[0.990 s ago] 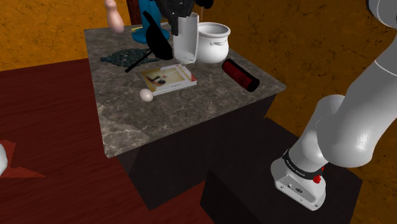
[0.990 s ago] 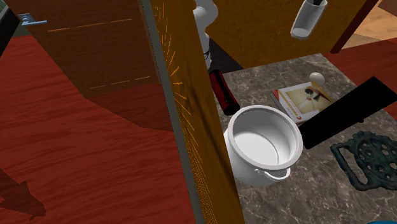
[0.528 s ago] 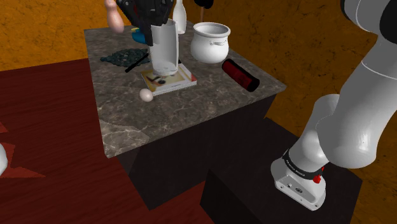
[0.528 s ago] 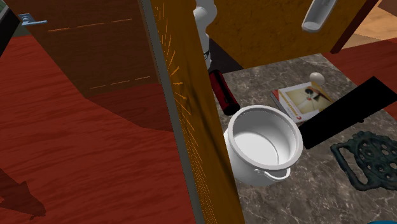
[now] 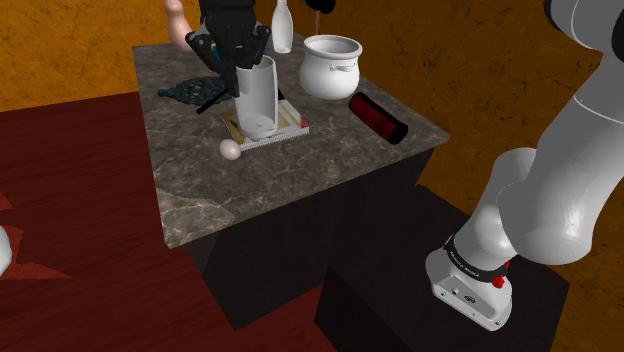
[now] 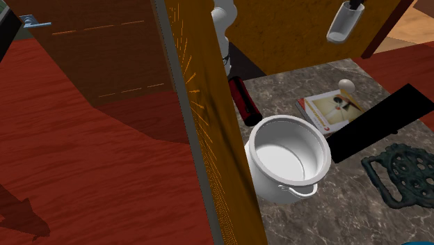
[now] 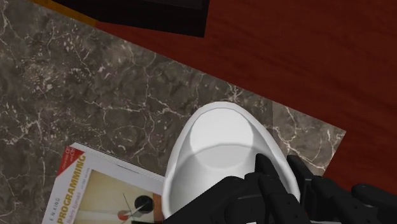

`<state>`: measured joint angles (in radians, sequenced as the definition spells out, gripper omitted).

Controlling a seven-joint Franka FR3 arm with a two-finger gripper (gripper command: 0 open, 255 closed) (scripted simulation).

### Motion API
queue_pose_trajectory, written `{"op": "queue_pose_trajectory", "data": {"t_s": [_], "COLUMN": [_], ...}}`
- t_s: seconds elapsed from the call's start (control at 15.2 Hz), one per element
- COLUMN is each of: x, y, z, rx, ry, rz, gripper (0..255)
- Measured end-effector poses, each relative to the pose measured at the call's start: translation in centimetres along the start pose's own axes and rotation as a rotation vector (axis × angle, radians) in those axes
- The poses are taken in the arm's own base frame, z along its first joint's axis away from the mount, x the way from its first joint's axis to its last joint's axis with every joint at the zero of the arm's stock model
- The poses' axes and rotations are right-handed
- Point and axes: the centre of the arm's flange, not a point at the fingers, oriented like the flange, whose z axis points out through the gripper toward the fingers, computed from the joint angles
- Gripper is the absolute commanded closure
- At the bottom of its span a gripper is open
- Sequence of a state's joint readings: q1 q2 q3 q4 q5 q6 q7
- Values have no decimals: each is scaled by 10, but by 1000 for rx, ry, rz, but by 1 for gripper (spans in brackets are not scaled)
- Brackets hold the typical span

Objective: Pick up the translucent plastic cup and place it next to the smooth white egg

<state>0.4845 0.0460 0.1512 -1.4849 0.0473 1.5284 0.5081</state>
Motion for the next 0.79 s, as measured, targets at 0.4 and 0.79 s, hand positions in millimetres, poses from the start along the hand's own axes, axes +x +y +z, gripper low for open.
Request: {"op": "queue_pose_trajectory", "data": {"t_s": [0.4,0.79], "x": [0,1], "y": [3,4], "z": [32,64], "rx": [0,0], "ry": [0,0], "rz": [0,0], "gripper": [255,255]}}
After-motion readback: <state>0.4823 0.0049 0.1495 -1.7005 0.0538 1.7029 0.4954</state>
